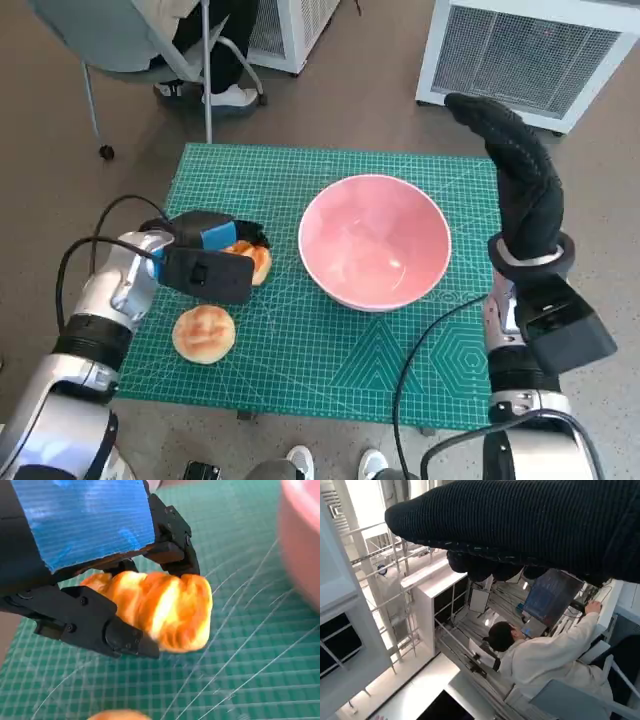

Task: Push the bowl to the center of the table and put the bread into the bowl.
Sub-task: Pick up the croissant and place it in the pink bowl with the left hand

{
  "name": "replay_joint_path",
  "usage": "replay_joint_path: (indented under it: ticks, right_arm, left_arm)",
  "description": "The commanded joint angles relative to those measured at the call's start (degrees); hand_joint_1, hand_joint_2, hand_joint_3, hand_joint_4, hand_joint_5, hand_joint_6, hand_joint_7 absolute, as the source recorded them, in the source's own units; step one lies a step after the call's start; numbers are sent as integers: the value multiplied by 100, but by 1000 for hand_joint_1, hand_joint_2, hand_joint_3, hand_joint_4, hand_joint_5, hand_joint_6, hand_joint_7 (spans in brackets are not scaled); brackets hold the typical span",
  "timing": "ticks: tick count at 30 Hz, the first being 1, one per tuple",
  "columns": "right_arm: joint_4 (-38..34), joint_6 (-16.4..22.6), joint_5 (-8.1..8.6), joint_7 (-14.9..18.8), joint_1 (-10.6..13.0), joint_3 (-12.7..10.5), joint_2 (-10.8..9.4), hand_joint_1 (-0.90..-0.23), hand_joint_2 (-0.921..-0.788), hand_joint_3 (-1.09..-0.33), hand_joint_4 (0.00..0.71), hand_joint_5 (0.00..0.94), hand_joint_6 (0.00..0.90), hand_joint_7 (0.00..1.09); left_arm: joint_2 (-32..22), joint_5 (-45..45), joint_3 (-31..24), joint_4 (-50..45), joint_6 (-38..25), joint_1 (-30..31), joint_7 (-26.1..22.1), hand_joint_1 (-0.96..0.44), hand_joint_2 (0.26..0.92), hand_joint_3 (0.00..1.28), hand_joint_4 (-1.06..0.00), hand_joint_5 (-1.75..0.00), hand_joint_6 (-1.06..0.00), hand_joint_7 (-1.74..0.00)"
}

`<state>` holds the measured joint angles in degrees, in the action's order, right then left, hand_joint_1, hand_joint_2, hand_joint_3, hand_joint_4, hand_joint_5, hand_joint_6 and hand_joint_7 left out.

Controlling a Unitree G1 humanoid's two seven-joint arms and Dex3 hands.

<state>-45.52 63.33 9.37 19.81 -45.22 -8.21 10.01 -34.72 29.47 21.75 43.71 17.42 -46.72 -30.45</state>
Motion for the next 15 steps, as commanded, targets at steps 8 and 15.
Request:
replay_joint_path:
  ticks: [8, 15]
  right_arm:
    - [18, -107, 133, 48, 171, 49, -49, -575, -921, -765, 360, 2, 191, 381]
    - [75, -132, 128, 36, 202, 64, -24, -577, -921, -763, 360, 2, 191, 382]
  left_arm:
    - [-137, -888, -1064, -1747, -427, -371, -123, 0, 919, 53, -739, -1168, -619, -1118]
    - [109, -979, -1283, -2432, -598, -770, 125, 1, 919, 40, -771, -1092, -614, -1166]
